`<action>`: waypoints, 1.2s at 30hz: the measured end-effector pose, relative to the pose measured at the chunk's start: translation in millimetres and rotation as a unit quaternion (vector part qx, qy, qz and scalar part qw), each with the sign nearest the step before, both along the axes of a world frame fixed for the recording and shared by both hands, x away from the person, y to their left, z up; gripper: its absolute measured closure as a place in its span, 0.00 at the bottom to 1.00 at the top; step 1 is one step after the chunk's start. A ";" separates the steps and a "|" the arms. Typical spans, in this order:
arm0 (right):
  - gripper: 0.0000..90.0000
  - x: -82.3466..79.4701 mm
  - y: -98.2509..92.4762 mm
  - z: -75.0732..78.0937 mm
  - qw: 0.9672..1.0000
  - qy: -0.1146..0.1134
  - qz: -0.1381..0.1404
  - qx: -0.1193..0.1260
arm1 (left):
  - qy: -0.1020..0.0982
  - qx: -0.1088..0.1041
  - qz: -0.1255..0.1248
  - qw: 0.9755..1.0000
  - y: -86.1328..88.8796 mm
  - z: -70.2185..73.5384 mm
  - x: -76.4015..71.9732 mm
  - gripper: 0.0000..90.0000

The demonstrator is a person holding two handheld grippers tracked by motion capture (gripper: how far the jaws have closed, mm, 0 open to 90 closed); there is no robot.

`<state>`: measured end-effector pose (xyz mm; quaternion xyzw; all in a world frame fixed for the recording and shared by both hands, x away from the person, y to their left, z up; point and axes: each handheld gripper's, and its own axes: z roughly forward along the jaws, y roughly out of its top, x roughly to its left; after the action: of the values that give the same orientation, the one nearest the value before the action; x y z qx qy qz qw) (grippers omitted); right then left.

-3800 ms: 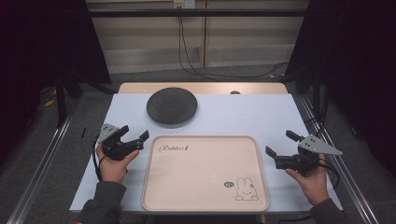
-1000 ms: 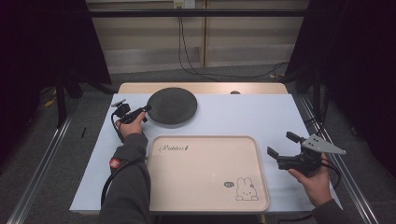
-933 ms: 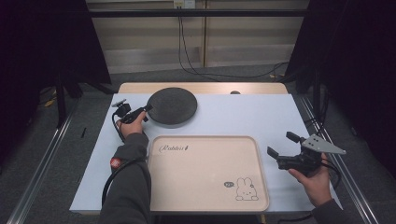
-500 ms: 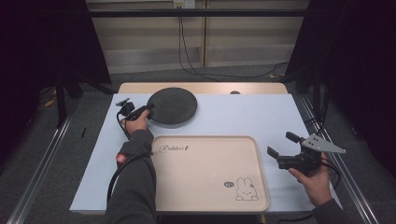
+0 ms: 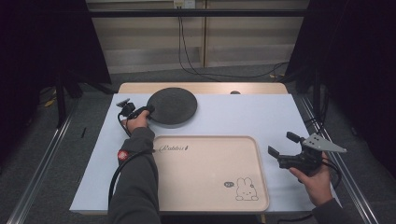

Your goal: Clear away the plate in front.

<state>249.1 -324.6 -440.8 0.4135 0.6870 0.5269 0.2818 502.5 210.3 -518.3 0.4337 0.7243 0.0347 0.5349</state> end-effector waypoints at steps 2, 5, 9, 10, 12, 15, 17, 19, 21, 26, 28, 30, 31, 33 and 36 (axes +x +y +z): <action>0.04 0.1 0.6 -0.1 1.000 0.000 -0.001 0.003 | -0.003 -0.019 0.018 1.000 -1.6 -1.9 -0.1 0.87; 0.05 0.3 0.9 -0.6 1.000 0.003 0.000 0.000 | -0.005 -0.029 0.019 0.999 -1.1 -4.2 -2.0 0.88; 0.05 -0.2 -0.1 -0.3 1.000 0.005 -0.001 0.005 | -0.007 -0.070 0.026 0.997 1.1 -4.6 -4.1 0.91; 0.05 0.3 -0.7 -0.4 1.000 0.003 -0.002 0.005 | -0.013 -0.074 0.024 0.997 1.4 -4.6 -4.5 0.93; 0.05 0.5 -1.1 -0.3 1.000 0.004 -0.003 0.007 | -0.018 -0.088 0.021 0.996 2.1 -1.7 -5.9 0.95; 0.05 -0.2 -2.3 0.0 1.000 0.005 -0.005 0.005 | -0.034 -0.061 0.012 0.997 -2.0 10.5 -5.4 0.97; 0.05 -0.9 -2.1 0.3 1.000 0.005 -0.004 0.010 | -0.039 -0.060 0.021 0.997 -5.2 15.1 -4.8 0.97; 0.05 -1.4 -2.3 0.8 1.000 0.004 -0.007 0.014 | -0.043 -0.042 0.012 0.998 -6.6 20.3 -4.9 0.97; 0.04 -1.9 -3.1 0.8 1.000 0.004 -0.010 0.018 | -0.044 -0.022 0.001 0.999 -8.5 26.4 -4.8 0.97; 0.04 -2.7 -5.4 1.3 1.000 0.007 -0.012 0.027 | -0.047 -0.009 -0.001 0.999 -14.6 40.9 -0.6 0.96; 0.04 -3.2 -5.3 2.0 0.999 0.007 -0.015 0.033 | -0.046 -0.003 -0.007 0.999 -16.4 46.4 0.6 0.96; 0.03 -3.3 -6.5 1.4 1.000 0.003 -0.010 0.020 | -0.043 0.002 -0.015 0.999 -16.8 51.2 0.9 0.95; 0.03 -3.5 -6.0 1.4 1.000 0.004 -0.009 0.022 | -0.040 0.007 -0.019 0.999 -17.0 54.2 1.3 0.95; 0.03 -3.6 -6.1 1.4 1.000 0.004 -0.007 0.022 | -0.039 0.008 -0.023 0.999 -16.4 55.3 1.1 0.95; 0.03 -3.6 -6.0 1.6 1.000 0.000 -0.005 0.022 | -0.036 0.011 -0.034 0.999 -14.4 58.4 -0.1 0.95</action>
<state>245.5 -330.6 -439.1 0.4234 0.6730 0.5404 0.2752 502.4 195.8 -459.9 0.4621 0.6890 0.0399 0.5569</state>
